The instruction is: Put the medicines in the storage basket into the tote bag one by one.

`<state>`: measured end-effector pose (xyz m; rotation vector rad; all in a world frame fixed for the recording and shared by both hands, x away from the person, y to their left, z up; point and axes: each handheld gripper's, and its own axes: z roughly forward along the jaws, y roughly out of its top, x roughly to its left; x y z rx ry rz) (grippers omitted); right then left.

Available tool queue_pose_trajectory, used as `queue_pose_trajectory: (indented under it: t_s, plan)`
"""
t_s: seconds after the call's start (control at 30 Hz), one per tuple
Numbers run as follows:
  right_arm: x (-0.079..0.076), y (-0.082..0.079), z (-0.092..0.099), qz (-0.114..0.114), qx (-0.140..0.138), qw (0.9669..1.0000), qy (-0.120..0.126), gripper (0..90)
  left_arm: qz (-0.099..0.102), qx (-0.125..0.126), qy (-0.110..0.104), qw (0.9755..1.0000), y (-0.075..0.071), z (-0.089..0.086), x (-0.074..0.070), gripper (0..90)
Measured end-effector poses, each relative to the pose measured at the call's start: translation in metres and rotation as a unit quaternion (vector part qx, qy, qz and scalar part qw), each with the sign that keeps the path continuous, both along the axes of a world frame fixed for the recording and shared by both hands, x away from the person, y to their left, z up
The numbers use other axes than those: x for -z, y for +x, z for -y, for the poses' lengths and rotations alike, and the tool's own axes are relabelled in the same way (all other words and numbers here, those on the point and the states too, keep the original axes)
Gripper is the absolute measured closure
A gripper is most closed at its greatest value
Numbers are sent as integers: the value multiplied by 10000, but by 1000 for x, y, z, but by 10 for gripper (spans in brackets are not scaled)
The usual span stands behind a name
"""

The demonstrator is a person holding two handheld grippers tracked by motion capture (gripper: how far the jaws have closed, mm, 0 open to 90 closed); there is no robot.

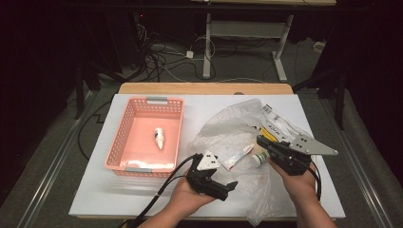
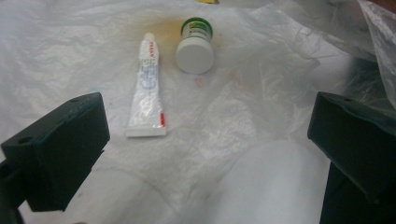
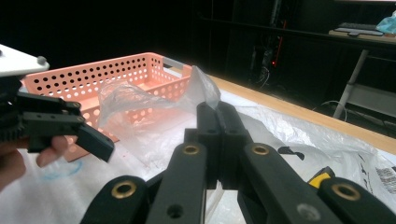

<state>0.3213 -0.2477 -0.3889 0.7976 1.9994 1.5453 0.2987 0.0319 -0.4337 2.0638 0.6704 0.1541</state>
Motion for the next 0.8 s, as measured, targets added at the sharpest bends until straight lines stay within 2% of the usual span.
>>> queue_pose_trajectory:
  t_s: [0.07, 0.13, 0.2, 0.27, 0.6, 0.8]
  plan:
    - [0, 0, 0, 0, -1, 10000, -2, 900, 8, -50, 59, 10000, -2, -6, -1, 0]
    - [0, 0, 0, 26, -6, 10000, -6, 900, 54, -92, 212, 9997, -4, -12, -1, 0]
    - [0, 0, 0, 12, 4, 10000, -3, 900, -2, -131, 191, 9997, -6, -18, -2, 0]
    - [-1, 0, 0, 17, 4, 10000, -8, 900, 58, -190, 243, 9995, -9, -25, -2, 0]
    - [0, 0, 0, -1, 11, 10000, -12, 900, 108, -420, 213, 9988, -11, -55, -12, 0]
    - [0, 0, -1, -6, 13, 10000, -5, 900, 155, -692, 175, 9973, -10, -78, -16, 0]
